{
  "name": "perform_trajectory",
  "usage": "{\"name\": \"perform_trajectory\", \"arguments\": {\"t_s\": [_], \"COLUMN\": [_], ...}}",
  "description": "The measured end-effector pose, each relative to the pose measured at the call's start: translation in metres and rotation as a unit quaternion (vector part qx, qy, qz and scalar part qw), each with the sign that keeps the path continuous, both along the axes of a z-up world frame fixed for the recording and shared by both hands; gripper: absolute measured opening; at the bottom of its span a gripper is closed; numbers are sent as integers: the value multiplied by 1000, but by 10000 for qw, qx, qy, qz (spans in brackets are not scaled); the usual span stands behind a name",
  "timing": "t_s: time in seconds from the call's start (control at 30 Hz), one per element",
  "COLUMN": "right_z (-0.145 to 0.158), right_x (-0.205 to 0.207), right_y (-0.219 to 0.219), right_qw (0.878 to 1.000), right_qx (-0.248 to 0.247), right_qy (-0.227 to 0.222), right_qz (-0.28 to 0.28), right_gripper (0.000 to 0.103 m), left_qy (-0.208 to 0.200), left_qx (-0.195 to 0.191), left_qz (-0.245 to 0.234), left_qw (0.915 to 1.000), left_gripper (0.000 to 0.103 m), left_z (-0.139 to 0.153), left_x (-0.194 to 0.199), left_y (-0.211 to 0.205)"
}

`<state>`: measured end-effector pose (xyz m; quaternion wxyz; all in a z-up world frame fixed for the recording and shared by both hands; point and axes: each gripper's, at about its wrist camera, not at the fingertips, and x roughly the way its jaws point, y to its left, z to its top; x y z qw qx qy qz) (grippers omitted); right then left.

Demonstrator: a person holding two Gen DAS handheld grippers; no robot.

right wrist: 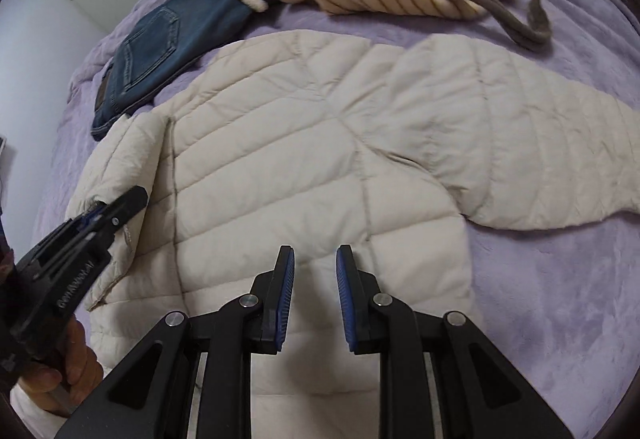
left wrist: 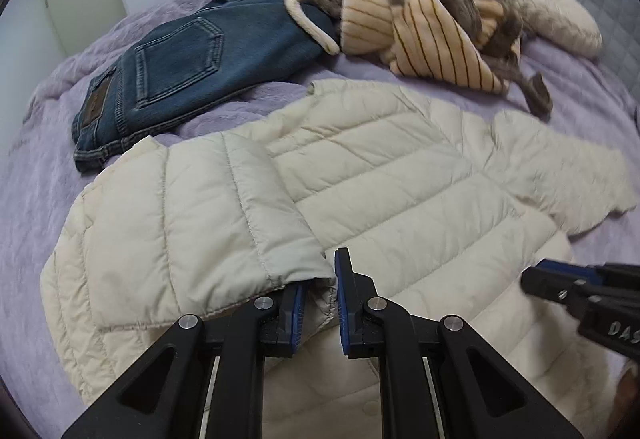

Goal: Fold large clothes

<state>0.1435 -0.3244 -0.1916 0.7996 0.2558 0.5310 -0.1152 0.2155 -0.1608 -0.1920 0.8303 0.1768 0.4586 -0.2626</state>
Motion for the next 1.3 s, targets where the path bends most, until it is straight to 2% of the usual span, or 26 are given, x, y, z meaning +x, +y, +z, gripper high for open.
{"name": "perform_trajectory", "arguments": {"t_s": [0.03, 0.07, 0.1, 0.13, 0.17, 0.23, 0.33, 0.43, 0.5, 0.57, 0.6, 0.63, 0.7, 0.8, 0.87, 0.93, 1.03, 1.07, 1.1, 1.13, 1.17, 1.2, 1.3], "right_z": [-3, -5, -7, -9, -8, -8, -8, -4, 5, 18, 25, 33, 48, 60, 59, 51, 29, 22, 18, 16, 18, 21, 37], "right_x": [-1, -3, -8, -5, -13, -13, -19, -19, -19, -10, -3, 4, 21, 43, 57, 70, 90, 97, 103, 108, 111, 114, 108], "right_y": [-4, -9, -15, -15, -20, -20, -22, -23, -18, -5, 4, 15, 43, 97, 137, 173, 211, 218, 221, 221, 216, 208, 164], "right_qw": [10000, 9998, 9995, 9992, 9990, 9988, 9984, 9985, 9993, 9991, 9983, 9967, 9900, 9694, 9455, 9157, 8729, 8630, 8592, 8616, 8706, 8845, 9366], "right_qx": [66, 161, 259, 333, 370, 405, 476, 465, 267, 7, -122, -233, -437, -1033, -1689, -2320, -3245, -3494, -3636, -3682, -3628, -3465, -2588], "right_qy": [-6, -31, -74, -110, -153, -195, -234, -226, -265, -338, -409, -519, -771, -921, -900, -844, -764, -724, -680, -660, -685, -674, -845], "right_qz": [-74, -137, -178, -205, -215, -208, -208, -201, -34, 247, 405, 586, 1097, 2027, 2635, 3171, 3564, 3576, 3535, 3430, 3253, 3050, 2204], "right_gripper": [24, 24, 24, 24, 24, 24, 24, 24, 27, 46, 66, 78, 80, 80, 80, 80, 79, 79, 79, 65, 46, 6, 6], "left_qy": [-76, -157, -220, -252, -340, -594, -606, -698, -778, -909, -982, -1042, -1078, -818, -512, -364, -332, -307, -255, -217, -199, -203, -305], "left_qx": [171, 310, 390, 411, 418, 392, 427, 145, -98, -267, -327, -342, -250, 19, 90, 112, 348, 418, 407, 369, 336, 317, 412], "left_qz": [-72, -122, -182, -213, -189, -226, -268, -150, 60, 374, 562, 779, 1308, 2079, 2473, 2771, 2985, 3033, 3076, 3134, 3178, 3200, 3202], "left_qw": [9998, 9993, 9988, 9986, 9984, 9972, 9969, 9973, 9969, 9948, 9930, 9909, 9852, 9747, 9675, 9601, 9532, 9515, 9503, 9487, 9474, 9467, 9460], "left_gripper": [15, 21, 34, 78, 101, 102, 102, 101, 101, 101, 101, 101, 101, 101, 101, 101, 101, 101, 101, 101, 101, 101, 102], "left_z": [-5, -8, -9, -9, -7, 1, 8, 27, 41, 54, 58, 61, 60, 42, 26, 11, -11, -17, -22, -25, -26, -26, -26], "left_x": [-4, -8, -11, -14, -16, -22, -23, -27, -34, -40, -43, -44, -42, -33, -27, -24, -24, -25, -26, -26, -25, -29, -24], "left_y": [-5, -8, -10, -11, -11, -10, -8, 10, 33, 63, 80, 96, 131, 178, 203, 219, 224, 223, 222, 223, 223, 224, 220]}}
